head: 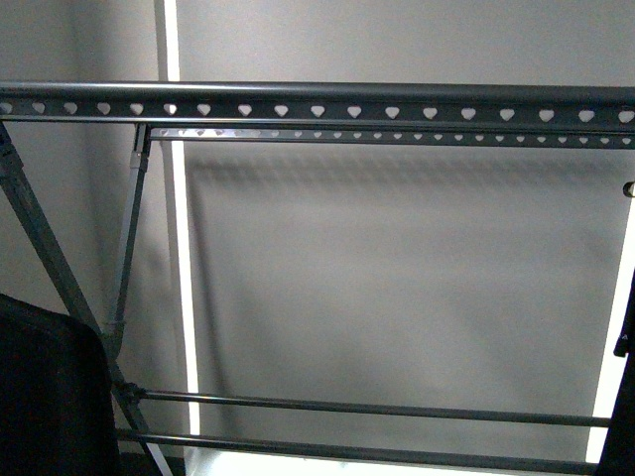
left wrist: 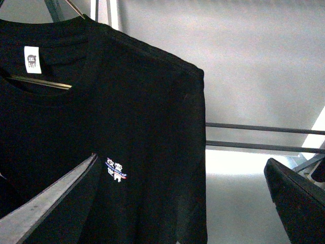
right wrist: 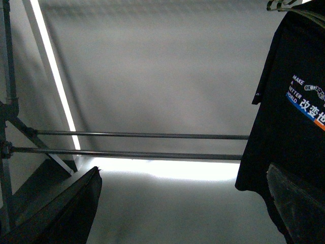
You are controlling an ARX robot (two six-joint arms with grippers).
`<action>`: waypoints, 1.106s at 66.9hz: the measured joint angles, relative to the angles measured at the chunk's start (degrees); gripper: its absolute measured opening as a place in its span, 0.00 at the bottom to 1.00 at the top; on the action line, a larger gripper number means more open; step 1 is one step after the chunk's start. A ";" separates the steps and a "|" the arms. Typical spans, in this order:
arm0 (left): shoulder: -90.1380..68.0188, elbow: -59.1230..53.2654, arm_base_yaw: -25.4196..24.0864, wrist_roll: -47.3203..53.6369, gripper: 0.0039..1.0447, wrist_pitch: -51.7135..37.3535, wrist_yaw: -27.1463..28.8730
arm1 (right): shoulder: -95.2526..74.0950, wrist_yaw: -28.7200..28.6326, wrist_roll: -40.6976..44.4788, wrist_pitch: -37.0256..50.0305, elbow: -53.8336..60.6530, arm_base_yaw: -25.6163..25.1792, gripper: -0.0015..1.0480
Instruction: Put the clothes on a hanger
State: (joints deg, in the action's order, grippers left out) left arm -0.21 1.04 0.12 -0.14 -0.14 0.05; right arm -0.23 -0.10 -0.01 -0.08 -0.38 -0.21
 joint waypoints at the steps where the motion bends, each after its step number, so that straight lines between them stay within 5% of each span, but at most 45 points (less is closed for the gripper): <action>1: 0.00 0.00 0.00 0.00 0.94 0.00 0.00 | 0.00 0.00 0.00 0.00 0.00 0.00 0.93; 21: -0.04 0.02 -0.09 0.02 0.94 0.00 -0.42 | 0.00 0.00 0.00 0.00 0.00 0.00 0.93; 24: -1.90 0.11 -2.01 2.12 0.94 -1.66 -9.22 | 0.00 0.02 0.00 0.00 0.00 0.00 0.93; 29: -8.41 0.98 -0.76 3.45 0.94 -8.00 -16.04 | 0.00 -0.17 0.00 0.00 0.00 -0.02 0.93; 32: -14.69 3.28 2.45 3.41 0.94 -13.14 -13.07 | 0.00 -0.11 0.00 0.00 0.00 0.00 0.93; 36: -28.68 12.24 7.34 -0.13 0.94 -20.87 -1.42 | 0.00 -0.07 0.00 0.00 0.00 -0.02 0.93; 43: -49.75 32.48 6.60 -17.35 0.94 -11.52 12.55 | 0.00 -0.11 0.00 0.00 0.00 -0.02 0.93; 55: -74.47 56.98 4.24 -49.96 0.94 10.88 4.02 | 0.00 -0.09 0.00 0.00 0.00 -0.02 0.93; 63: -81.61 61.94 5.33 -63.47 0.94 11.87 5.27 | 0.00 -0.11 0.00 0.00 0.00 0.00 0.93; 74: -84.02 62.69 6.03 -69.18 0.94 11.47 9.18 | 0.00 -0.11 0.00 0.00 0.00 0.00 0.93</action>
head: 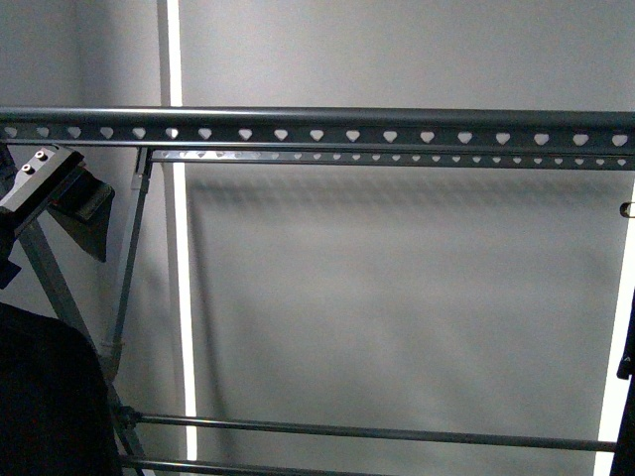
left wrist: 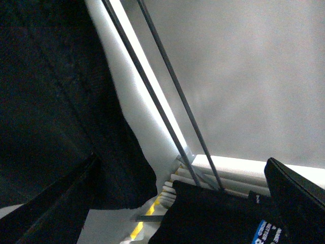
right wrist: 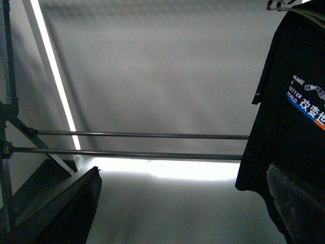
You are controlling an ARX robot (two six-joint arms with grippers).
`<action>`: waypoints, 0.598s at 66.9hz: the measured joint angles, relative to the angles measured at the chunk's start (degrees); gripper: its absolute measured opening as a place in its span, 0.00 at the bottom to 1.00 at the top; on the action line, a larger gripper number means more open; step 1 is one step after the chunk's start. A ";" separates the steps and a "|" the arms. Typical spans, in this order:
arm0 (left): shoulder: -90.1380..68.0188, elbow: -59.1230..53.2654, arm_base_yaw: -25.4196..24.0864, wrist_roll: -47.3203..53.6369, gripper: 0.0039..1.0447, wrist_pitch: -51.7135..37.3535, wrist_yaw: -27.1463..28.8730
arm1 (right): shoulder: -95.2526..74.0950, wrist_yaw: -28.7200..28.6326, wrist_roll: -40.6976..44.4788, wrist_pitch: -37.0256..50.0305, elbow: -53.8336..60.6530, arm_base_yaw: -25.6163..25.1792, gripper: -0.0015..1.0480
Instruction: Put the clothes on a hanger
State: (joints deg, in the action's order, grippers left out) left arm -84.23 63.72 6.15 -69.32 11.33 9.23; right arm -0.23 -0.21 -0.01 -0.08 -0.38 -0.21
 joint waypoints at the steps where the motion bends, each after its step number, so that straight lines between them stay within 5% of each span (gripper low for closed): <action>1: -0.24 0.04 0.02 -0.09 0.94 -0.37 0.70 | 0.00 0.00 0.00 0.00 0.00 0.00 0.93; 28: -8.90 4.74 -2.51 2.16 0.94 -5.44 4.74 | 0.00 0.00 0.00 0.00 0.00 -0.02 0.93; 40: -16.87 12.55 -3.78 5.01 0.63 -6.25 5.31 | 0.00 0.02 0.00 0.00 0.00 0.00 0.93</action>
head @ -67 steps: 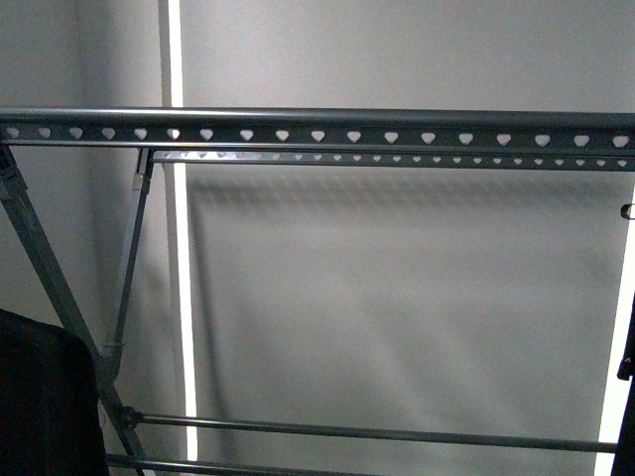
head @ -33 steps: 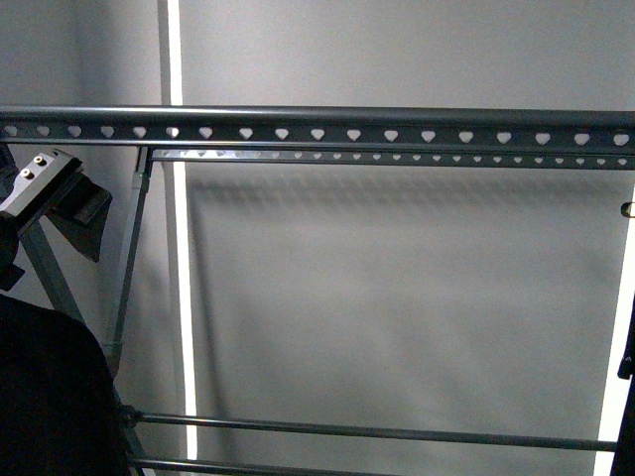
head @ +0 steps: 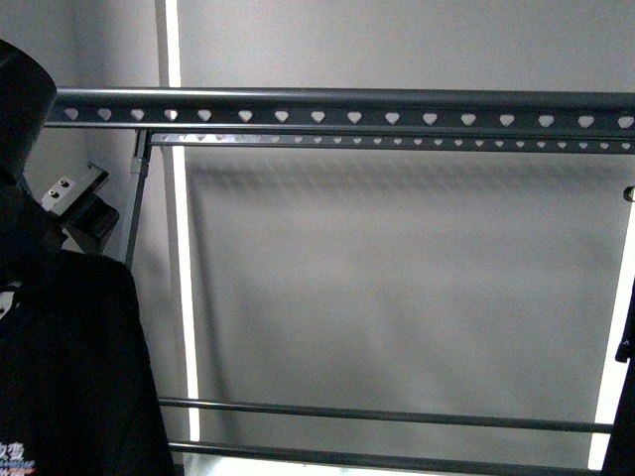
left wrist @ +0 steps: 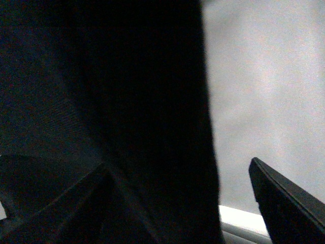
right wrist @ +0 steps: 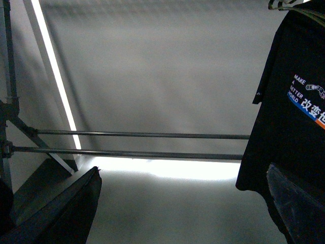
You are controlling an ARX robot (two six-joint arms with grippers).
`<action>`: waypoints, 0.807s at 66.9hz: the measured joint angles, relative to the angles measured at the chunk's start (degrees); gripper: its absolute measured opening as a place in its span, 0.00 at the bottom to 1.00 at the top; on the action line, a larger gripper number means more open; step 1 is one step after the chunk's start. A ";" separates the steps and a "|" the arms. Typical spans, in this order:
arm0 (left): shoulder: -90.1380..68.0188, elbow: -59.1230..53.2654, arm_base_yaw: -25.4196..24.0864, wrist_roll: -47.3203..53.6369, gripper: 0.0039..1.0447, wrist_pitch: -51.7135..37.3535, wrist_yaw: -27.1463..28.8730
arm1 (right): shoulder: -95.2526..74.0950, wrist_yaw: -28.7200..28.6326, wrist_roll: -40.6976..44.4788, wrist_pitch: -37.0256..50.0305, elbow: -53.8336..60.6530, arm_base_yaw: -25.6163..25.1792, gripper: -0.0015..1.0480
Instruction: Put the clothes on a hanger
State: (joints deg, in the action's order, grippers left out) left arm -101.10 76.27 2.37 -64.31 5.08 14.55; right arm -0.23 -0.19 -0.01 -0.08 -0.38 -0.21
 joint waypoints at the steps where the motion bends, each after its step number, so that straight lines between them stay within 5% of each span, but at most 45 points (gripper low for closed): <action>1: -0.81 0.85 -0.04 0.35 0.60 0.02 0.37 | 0.00 0.00 0.00 0.00 0.00 0.00 0.93; 18: -6.27 6.88 -0.48 1.33 0.23 -1.95 -1.22 | 0.00 0.00 0.00 0.00 0.00 -0.02 0.93; 32: -3.45 4.20 -0.39 2.36 0.13 -2.40 -4.70 | 0.00 -0.02 0.00 0.00 0.00 0.00 0.93; 44: 1.64 -1.55 1.66 13.90 0.10 -6.60 -8.09 | 0.00 -0.02 0.00 0.00 0.00 -0.02 0.93; 48: 6.10 -6.45 3.65 20.37 0.10 -11.80 -12.11 | 0.00 -0.02 0.02 0.00 0.00 -0.02 0.93; 54: 16.22 -14.73 7.61 33.44 0.10 -16.39 -25.24 | 0.00 -0.02 0.00 0.00 0.00 0.00 0.93</action>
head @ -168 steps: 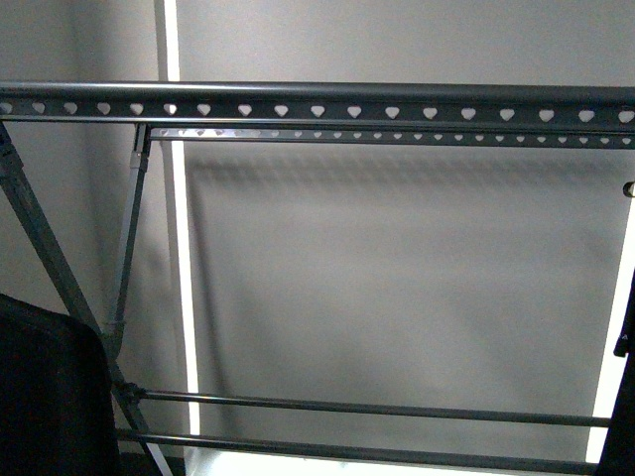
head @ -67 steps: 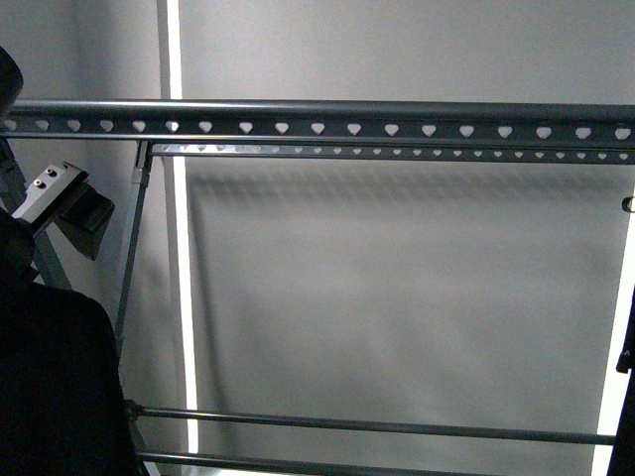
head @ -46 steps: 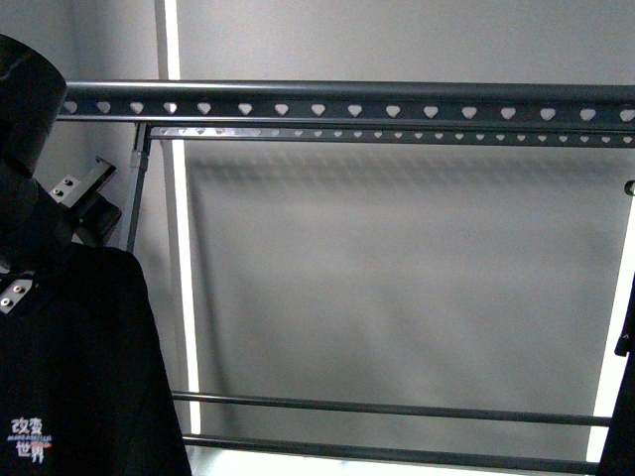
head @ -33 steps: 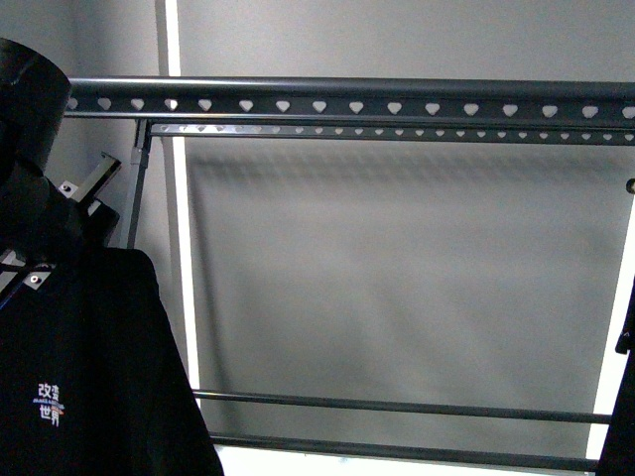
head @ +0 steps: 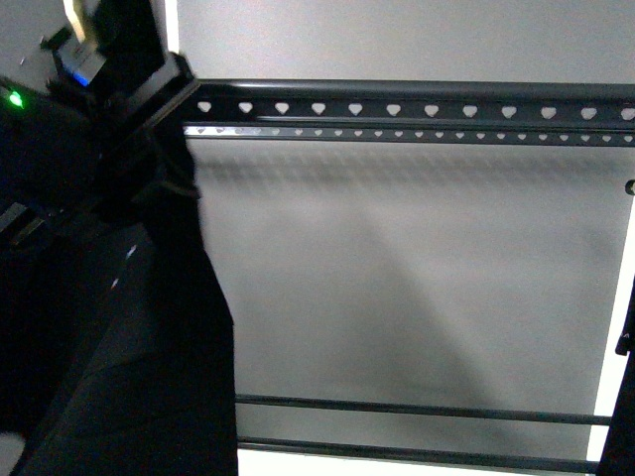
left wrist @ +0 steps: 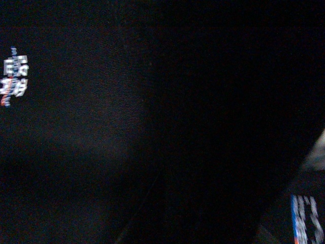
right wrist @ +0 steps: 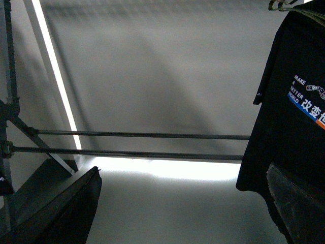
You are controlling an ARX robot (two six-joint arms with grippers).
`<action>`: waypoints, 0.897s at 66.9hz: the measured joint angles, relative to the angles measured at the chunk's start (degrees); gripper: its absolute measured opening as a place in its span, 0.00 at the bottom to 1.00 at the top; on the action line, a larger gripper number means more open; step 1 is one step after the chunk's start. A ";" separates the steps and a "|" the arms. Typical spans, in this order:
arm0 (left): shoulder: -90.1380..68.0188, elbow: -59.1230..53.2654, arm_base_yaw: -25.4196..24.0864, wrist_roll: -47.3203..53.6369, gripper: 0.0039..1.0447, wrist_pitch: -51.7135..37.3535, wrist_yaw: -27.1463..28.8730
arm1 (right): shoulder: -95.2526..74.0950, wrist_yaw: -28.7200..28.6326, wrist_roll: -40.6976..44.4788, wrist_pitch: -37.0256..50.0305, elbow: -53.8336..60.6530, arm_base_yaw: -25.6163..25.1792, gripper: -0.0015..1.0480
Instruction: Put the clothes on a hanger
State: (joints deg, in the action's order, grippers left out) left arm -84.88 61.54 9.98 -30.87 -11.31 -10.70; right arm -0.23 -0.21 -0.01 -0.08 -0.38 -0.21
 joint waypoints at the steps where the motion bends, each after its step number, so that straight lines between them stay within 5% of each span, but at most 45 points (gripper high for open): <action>1: 1.75 -1.22 0.66 2.43 0.10 0.20 -2.80 | 0.00 0.00 0.00 0.00 0.00 -0.02 0.93; 9: 10.60 -5.99 3.15 16.94 0.10 6.19 -17.77 | 0.00 0.02 0.00 0.00 0.00 -0.02 0.93; 19: 14.08 -6.80 2.60 38.82 0.09 13.29 -27.89 | 0.00 0.00 0.00 0.00 0.00 -0.02 0.93; 39: 2.05 3.17 -3.37 77.66 0.09 18.58 -21.86 | 0.00 0.02 0.00 0.00 0.00 0.00 0.93; 60: -11.17 17.18 -3.02 91.86 0.09 20.81 -16.06 | 0.00 -0.02 0.00 0.00 0.00 -0.02 0.93</action>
State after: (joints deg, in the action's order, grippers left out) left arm -96.05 78.72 6.96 60.99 9.50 -26.76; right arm -0.23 -0.23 -0.01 -0.08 -0.38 -0.23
